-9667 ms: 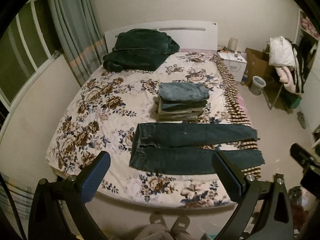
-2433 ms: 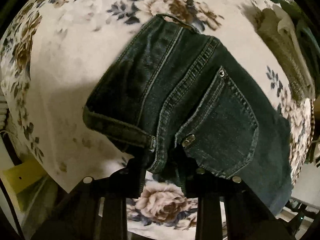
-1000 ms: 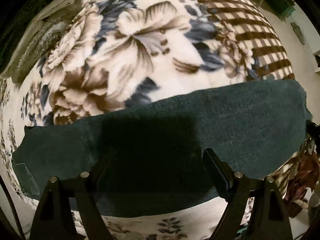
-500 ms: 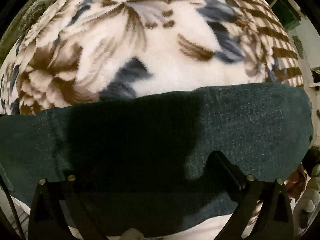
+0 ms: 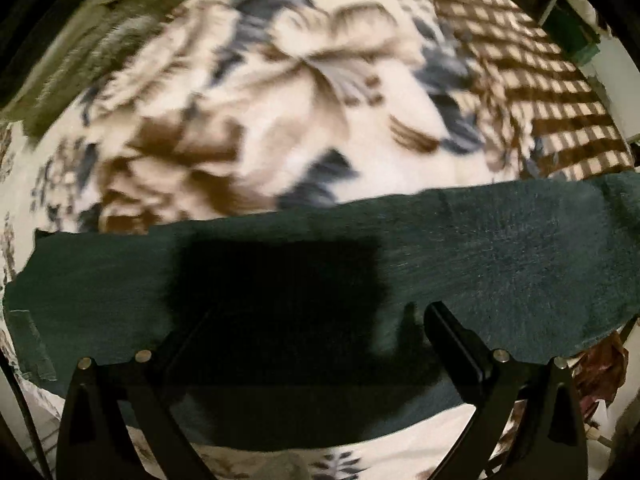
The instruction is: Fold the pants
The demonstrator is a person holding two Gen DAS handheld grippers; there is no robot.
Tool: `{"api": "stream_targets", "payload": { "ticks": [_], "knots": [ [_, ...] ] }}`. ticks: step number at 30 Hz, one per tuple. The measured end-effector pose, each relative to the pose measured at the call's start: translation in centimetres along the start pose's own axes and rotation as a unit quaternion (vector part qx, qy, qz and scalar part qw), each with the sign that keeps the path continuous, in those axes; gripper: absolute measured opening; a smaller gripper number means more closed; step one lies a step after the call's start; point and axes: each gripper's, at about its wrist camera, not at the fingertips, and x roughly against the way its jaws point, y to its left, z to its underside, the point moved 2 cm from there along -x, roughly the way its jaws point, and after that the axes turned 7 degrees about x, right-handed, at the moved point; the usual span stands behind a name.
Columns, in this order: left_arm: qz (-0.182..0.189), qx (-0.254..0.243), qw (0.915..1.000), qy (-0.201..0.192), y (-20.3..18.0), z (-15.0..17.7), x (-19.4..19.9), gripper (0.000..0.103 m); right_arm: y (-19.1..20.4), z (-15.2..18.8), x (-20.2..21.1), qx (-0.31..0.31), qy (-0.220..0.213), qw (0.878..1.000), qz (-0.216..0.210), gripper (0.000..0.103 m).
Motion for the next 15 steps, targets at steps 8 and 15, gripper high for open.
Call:
{"api": "stream_targets", "payload": {
  "ticks": [8, 15],
  "knots": [
    [0.007, 0.020, 0.9993, -0.030, 6.1, 1.4, 3.6, 0.103, 10.7, 6.0, 2.6, 0.075, 0.020, 0.997, -0.002, 0.010],
    [0.007, 0.050, 0.9981, -0.035, 14.9, 2.8, 5.6, 0.103, 14.1, 8.6, 3.3, 0.083, 0.003, 0.995, 0.049, 0.010]
  ]
}}
